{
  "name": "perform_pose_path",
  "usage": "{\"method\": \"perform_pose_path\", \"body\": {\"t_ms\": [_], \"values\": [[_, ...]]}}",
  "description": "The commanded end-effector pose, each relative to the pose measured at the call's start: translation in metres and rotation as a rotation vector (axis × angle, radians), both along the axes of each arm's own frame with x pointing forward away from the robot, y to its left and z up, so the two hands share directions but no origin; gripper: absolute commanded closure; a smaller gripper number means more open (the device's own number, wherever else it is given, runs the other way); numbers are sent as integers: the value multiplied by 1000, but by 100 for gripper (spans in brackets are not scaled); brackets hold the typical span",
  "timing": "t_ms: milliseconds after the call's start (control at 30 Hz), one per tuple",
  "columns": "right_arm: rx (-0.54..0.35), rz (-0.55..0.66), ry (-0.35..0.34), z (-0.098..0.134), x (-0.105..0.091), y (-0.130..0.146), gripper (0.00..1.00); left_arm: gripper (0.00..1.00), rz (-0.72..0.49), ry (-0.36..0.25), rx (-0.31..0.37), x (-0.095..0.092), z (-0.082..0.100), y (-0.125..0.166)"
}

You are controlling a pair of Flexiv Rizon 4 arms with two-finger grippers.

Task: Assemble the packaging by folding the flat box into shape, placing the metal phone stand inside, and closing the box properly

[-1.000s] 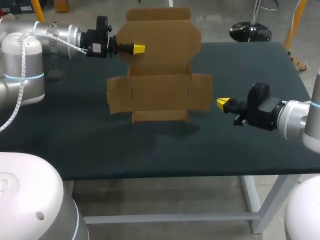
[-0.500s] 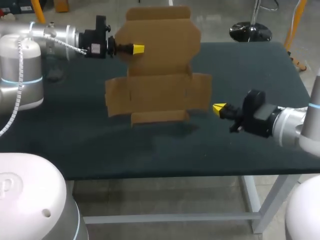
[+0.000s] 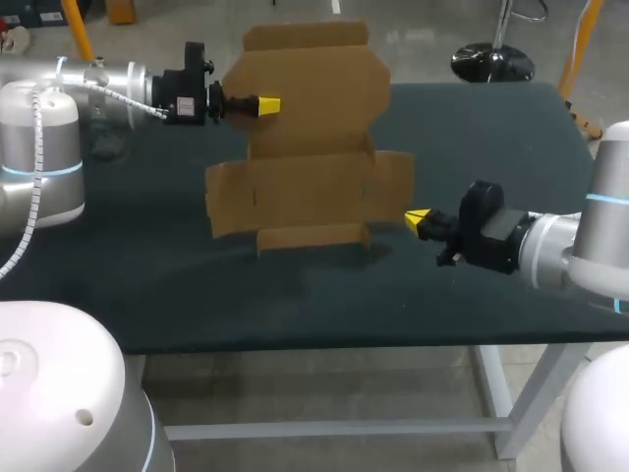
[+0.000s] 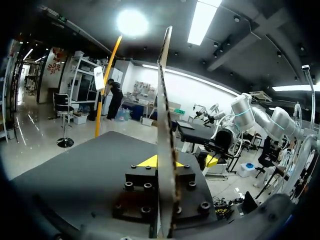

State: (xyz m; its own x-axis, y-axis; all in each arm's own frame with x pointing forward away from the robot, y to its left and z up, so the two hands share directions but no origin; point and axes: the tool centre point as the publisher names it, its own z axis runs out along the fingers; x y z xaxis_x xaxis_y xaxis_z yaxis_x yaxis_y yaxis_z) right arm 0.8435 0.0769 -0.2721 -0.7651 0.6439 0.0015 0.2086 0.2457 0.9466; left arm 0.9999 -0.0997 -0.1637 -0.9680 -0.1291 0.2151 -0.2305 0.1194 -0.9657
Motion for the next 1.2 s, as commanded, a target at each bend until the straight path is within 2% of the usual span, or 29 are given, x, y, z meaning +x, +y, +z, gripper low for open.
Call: {"method": "perform_pose_path", "body": {"t_ms": [33,333,700,967,1067,1200], "values": [[-7,-15,-5,-8,6,15,100,100,-11,-13,-2,2,-4,1],[-11,9,-11,-16,10,33,100,100,-11,-49,12,0,-12,-2],[-11,34,-2,-28,18,57,100,100,-28,-65,15,-7,-18,-1],[2,-32,1,-39,27,74,100,100,-50,-81,-8,-6,-25,4],[2,-72,36,-42,31,79,100,100,-62,-87,-15,-5,-27,7],[2,-72,36,-42,31,79,100,100,-62,-87,-15,-5,-27,7]]}}
